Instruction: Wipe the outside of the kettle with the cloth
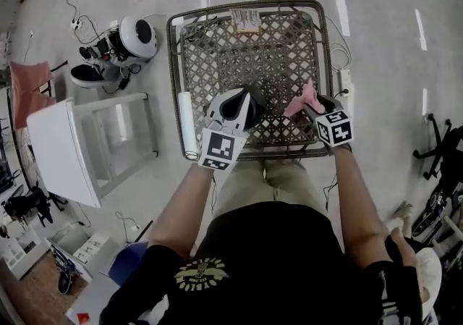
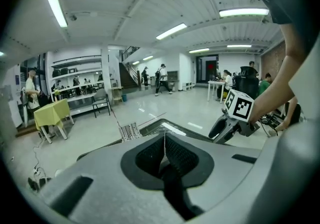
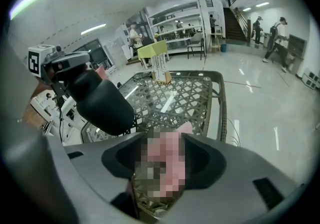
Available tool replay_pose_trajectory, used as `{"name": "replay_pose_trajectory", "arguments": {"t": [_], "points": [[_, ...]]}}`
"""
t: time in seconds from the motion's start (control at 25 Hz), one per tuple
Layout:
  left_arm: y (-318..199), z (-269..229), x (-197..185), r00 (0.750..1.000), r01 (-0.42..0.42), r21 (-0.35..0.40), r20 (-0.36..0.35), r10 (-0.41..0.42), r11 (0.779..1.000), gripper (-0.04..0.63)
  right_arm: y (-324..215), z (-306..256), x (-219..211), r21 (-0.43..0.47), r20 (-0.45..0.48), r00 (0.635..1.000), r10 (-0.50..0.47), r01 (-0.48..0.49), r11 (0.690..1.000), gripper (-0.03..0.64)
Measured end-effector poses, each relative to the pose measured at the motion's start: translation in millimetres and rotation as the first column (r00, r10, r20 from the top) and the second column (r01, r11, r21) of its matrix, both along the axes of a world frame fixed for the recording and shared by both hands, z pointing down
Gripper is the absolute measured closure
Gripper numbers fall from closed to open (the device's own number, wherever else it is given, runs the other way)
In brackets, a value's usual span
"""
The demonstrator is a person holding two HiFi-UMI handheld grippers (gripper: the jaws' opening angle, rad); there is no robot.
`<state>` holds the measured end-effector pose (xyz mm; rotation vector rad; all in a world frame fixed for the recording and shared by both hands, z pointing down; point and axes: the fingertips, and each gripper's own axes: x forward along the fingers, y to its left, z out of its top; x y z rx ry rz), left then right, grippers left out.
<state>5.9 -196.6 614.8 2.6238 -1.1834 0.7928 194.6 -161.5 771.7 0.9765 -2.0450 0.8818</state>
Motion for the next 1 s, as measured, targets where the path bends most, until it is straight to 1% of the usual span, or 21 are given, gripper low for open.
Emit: {"name": "replay_pose_trajectory", "arguments": {"t": [0.2,0.32,0.44,0.52,0.56,0.6,0.64,0.76,0.92,1.0], "points": [[0,-1,-4,1.000,0.006,0.023,-0.003,-0.006,1.000,0.588,1,44,1,-0.082,-0.054,0.999,0.003,-0.008,0.997,0.409],[0,1,-3,1.000,0.009,0.025,-0.001,-0.009,1.000,0.588,1,61,3,-0.124,-0.071,0.997,0.013,-0.022,0.992,0.402],[0,2,-3,1.000,0.013,0.008,-0.013,-0.013,1.000,0.588,4,72,6,-0.146,-0.107,0.994,0.018,-0.034,0.989,0.402],[1,2,-3,1.000,0.004,0.004,-0.016,-0.004,1.000,0.588,4,77,12,-0.139,-0.160,0.987,0.015,-0.038,0.990,0.404],[2,2,-2,1.000,-0.005,0.007,-0.014,0.005,1.000,0.588,4,77,15,-0.128,-0.187,0.982,0.011,-0.036,0.991,0.591],[4,1,-1,1.000,-0.013,0.010,-0.011,0.013,1.000,0.588,5,76,16,-0.122,-0.200,0.980,0.003,-0.028,0.992,0.598],[5,1,-1,1.000,-0.021,0.013,-0.007,0.021,1.000,0.588,6,74,14,-0.124,-0.193,0.981,-0.008,-0.016,0.992,0.598],[4,2,-1,1.000,-0.031,0.014,0.004,0.031,0.999,0.588,4,66,3,-0.124,-0.149,0.988,-0.028,0.009,0.992,0.598],[3,5,2,0.999,-0.037,0.015,0.019,0.036,0.999,0.588,-6,48,-2,-0.084,-0.139,0.990,-0.020,0.008,0.996,0.598],[4,4,3,0.998,-0.046,0.026,0.034,0.045,0.999,0.588,-13,36,-12,-0.061,-0.121,0.992,-0.031,0.024,0.998,0.598]]}}
